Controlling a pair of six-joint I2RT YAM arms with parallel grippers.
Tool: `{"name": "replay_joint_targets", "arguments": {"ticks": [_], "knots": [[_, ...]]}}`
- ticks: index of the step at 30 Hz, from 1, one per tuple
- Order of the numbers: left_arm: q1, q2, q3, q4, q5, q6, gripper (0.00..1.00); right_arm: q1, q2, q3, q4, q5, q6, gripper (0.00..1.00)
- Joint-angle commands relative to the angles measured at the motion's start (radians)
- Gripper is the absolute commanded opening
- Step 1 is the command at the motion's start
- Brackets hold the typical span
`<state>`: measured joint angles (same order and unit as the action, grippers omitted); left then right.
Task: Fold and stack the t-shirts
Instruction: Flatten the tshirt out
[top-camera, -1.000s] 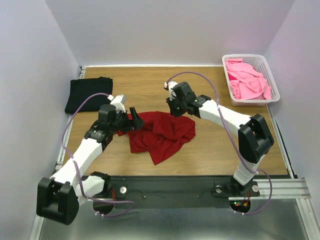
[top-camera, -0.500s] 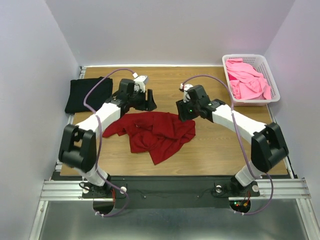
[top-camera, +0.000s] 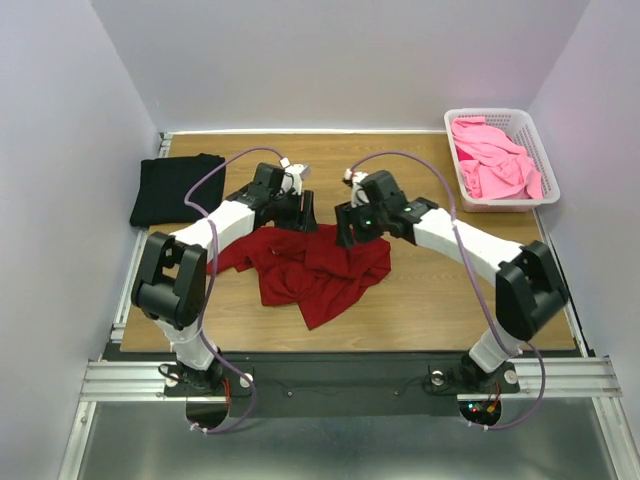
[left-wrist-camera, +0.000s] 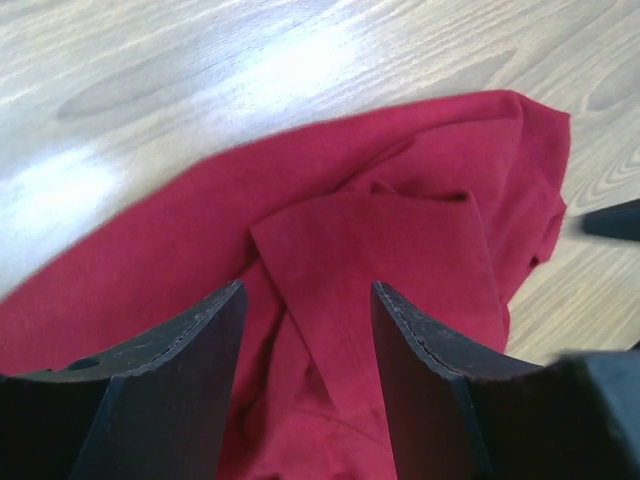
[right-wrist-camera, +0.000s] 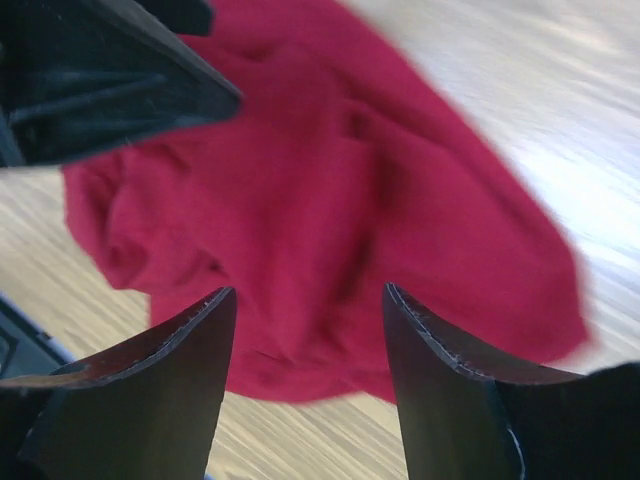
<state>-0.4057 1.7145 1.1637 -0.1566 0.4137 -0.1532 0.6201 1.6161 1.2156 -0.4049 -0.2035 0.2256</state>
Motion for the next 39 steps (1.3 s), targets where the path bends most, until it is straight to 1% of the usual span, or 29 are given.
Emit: {"name": "replay_joint_targets", "arguments": {"ticks": [1,4,5,6,9,17,23,30,36,39], "knots": [[-0.001,-0.11,-0.05,0.043,-0.032,-0.04,0.66,0.036,0.085,0.059,0.037,0.031,0.05,0.66],[-0.002,-0.142,-0.09,0.071,-0.044,-0.062,0.68,0.036,0.142,0.055,0.043,0.116,0.057,0.61],[-0.004,-0.145,-0.096,0.074,-0.041,-0.066,0.69,0.035,0.151,0.05,0.041,0.13,0.052,0.57],[-0.011,-0.145,-0.096,0.074,-0.041,-0.071,0.7,0.033,0.16,0.038,0.041,0.144,0.05,0.45],[-0.028,-0.133,-0.091,0.077,-0.05,-0.075,0.71,0.013,0.148,-0.004,0.044,0.151,0.05,0.28],[-0.065,-0.063,-0.044,0.094,-0.059,-0.1,0.71,-0.036,0.134,-0.1,0.07,0.136,0.034,0.24],[-0.091,0.003,0.023,0.101,-0.056,-0.095,0.71,-0.042,0.142,-0.146,0.115,0.113,0.032,0.24],[-0.113,0.08,0.088,0.13,-0.015,-0.089,0.68,-0.046,0.14,-0.165,0.14,0.099,0.034,0.23],[-0.124,0.137,0.105,0.14,-0.012,-0.065,0.64,-0.053,0.133,-0.172,0.146,0.096,0.037,0.23],[-0.124,0.155,0.113,0.138,-0.013,-0.057,0.64,-0.053,0.13,-0.172,0.147,0.095,0.038,0.23]]}}
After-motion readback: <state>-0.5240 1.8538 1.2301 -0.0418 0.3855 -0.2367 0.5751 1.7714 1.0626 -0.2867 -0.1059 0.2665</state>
